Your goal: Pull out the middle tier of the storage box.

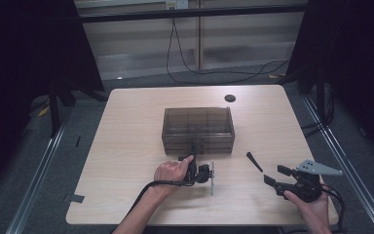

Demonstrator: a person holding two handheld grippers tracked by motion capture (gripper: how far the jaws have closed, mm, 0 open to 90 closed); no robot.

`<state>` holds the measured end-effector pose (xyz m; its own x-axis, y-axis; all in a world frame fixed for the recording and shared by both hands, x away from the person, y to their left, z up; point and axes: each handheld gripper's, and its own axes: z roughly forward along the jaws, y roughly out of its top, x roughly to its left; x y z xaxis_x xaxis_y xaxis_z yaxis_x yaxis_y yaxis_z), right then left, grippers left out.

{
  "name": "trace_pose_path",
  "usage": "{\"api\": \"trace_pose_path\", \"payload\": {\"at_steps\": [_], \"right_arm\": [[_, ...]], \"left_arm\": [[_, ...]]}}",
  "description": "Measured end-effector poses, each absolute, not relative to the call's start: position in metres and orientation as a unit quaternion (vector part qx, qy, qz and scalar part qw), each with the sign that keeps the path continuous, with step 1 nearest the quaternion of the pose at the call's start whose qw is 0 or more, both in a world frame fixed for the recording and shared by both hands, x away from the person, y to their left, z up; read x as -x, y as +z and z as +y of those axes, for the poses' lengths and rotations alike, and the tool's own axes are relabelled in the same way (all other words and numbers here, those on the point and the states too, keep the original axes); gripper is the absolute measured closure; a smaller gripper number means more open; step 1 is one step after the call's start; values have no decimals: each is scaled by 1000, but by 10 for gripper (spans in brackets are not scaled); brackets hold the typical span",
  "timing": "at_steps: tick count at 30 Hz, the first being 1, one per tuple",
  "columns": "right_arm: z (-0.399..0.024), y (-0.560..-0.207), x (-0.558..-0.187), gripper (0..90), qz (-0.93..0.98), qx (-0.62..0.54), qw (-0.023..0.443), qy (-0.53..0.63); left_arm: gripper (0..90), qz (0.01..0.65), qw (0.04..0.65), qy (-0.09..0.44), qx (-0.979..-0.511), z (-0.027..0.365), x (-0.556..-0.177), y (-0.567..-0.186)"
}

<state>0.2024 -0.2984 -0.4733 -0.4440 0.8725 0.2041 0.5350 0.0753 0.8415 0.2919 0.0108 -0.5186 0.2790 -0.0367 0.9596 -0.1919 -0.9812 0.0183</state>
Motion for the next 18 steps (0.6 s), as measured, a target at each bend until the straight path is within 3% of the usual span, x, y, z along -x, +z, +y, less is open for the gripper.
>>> {"api": "trace_pose_path", "payload": {"at_steps": [18], "right_arm": [[-298, -473, -203, 282, 712, -493, 174, 469]], "left_arm": [[803, -60, 54, 600, -796, 6, -291, -520]]}}
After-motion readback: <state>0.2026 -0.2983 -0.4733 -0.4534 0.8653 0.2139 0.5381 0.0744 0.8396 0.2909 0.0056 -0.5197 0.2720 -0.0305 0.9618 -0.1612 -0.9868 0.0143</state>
